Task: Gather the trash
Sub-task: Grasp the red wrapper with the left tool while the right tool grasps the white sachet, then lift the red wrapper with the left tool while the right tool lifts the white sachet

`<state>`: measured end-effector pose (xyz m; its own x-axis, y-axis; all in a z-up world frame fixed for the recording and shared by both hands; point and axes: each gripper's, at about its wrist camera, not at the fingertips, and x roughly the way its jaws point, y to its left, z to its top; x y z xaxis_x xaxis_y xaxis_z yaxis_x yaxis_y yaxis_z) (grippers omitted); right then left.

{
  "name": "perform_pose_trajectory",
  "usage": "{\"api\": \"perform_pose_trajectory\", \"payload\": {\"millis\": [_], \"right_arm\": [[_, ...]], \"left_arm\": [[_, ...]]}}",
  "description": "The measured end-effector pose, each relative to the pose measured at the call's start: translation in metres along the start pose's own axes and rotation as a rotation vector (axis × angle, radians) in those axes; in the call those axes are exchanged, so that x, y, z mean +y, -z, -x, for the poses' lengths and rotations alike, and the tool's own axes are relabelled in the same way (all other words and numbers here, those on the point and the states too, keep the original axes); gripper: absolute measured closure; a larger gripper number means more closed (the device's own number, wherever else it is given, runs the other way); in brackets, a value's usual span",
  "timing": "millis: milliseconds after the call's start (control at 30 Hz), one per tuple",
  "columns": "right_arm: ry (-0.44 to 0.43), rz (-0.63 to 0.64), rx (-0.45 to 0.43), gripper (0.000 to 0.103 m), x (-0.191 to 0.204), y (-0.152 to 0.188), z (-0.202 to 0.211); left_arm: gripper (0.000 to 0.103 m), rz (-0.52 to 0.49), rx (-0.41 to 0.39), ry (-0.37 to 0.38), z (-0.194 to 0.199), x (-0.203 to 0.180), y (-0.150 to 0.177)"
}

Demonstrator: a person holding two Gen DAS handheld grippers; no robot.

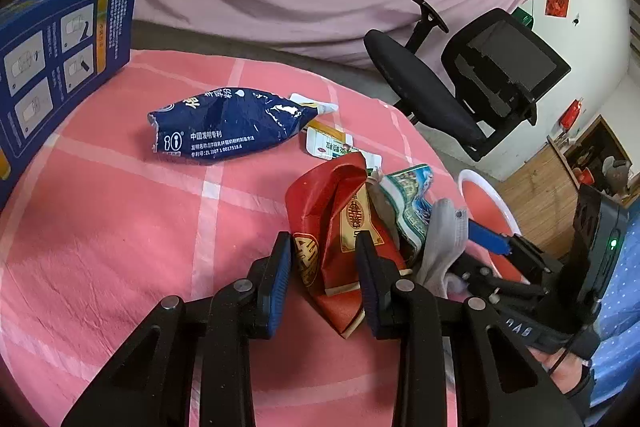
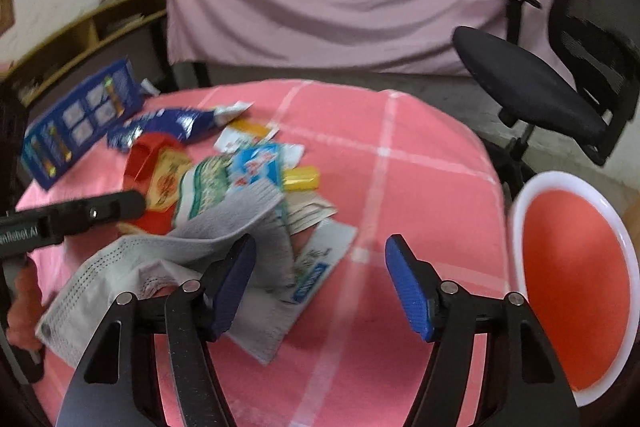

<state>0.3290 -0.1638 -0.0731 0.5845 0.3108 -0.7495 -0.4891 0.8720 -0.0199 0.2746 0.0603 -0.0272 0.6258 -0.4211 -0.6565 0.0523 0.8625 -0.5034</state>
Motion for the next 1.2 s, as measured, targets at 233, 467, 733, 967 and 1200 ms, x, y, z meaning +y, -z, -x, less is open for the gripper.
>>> {"api": "perform_pose_trajectory", "payload": {"millis": [233,467,733,967,1200], "right_arm": [[-0.036,-0.057,0.022,0.037,-0.014,0.007,0.004],[-0.055,-0.116,-0.006,0.037,-0.028,0.015,0.019],[-0.025,-0.144,-0.025,0.053,-0.032,0.013,0.020],[0.000,-0.031,0.020,0.062,-0.005,0.005,0.004],[-0.030,0.004,0.047,0.068,0.002,0.007,-0.001]], "left_arm": [[0.086,0.029,-0.021,0.009,0.008,0.005,0.003],[0.086,0.021,-0.051,-0.005,0.012,-0.002,0.009],[0.086,0.046,-0.096,-0.066,0.029,-0.003,0.018],[0.086,0.008,-0.116,-0.121,0.031,-0.016,0.024],[0.086,0.001,-0.104,-0.126,0.029,-0.023,0.030]]}}
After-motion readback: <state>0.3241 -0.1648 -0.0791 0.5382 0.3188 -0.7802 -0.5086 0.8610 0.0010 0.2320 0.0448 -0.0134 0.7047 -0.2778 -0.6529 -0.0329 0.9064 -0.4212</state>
